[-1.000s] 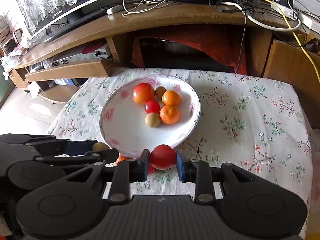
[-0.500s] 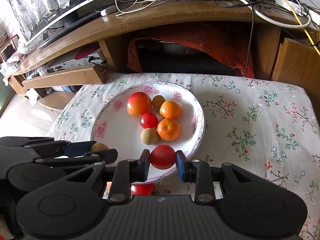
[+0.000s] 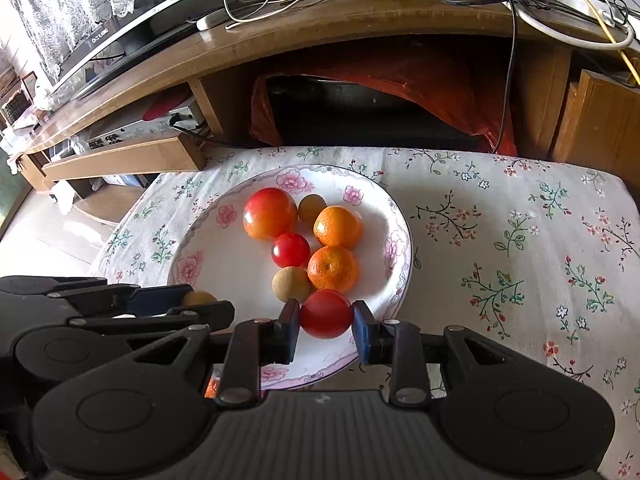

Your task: Organize fruits

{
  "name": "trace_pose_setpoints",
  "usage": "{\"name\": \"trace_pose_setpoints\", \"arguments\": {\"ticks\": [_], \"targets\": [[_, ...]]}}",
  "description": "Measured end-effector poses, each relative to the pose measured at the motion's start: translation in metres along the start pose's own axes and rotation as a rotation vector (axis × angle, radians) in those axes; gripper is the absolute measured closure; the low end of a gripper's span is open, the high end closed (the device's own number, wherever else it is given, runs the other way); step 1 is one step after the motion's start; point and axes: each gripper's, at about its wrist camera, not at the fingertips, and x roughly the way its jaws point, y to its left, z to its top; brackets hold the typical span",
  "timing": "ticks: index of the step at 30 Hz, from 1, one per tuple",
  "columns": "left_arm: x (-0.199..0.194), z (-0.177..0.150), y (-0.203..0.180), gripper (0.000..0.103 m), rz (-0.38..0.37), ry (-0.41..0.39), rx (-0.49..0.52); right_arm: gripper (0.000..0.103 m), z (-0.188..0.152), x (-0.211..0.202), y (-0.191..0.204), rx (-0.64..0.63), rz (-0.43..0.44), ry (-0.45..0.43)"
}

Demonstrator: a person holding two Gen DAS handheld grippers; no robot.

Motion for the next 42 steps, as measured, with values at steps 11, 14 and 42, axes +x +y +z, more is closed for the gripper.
{"name": "trace_pose_setpoints", "arguments": {"ticks": [11,14,42], "targets": [[-0.007,0.001,0.002,0.055,0.0,-0.017,-0.015,0.081,0.0,-0.005,-0.002,0.008,0.012,-0.018],[-0.011,-0.001,0.001,0.055,-0.006,-0.02,-0.009,0.081,-0.002,-0.009,-0.002,0.012,0.01,-0.022],[-0.048,-0.038,0.04,0.041,-0.14,-0.001,-0.094,0.07,-0.05,-0.011,0.03,-0.218,0.125,0.014]]}}
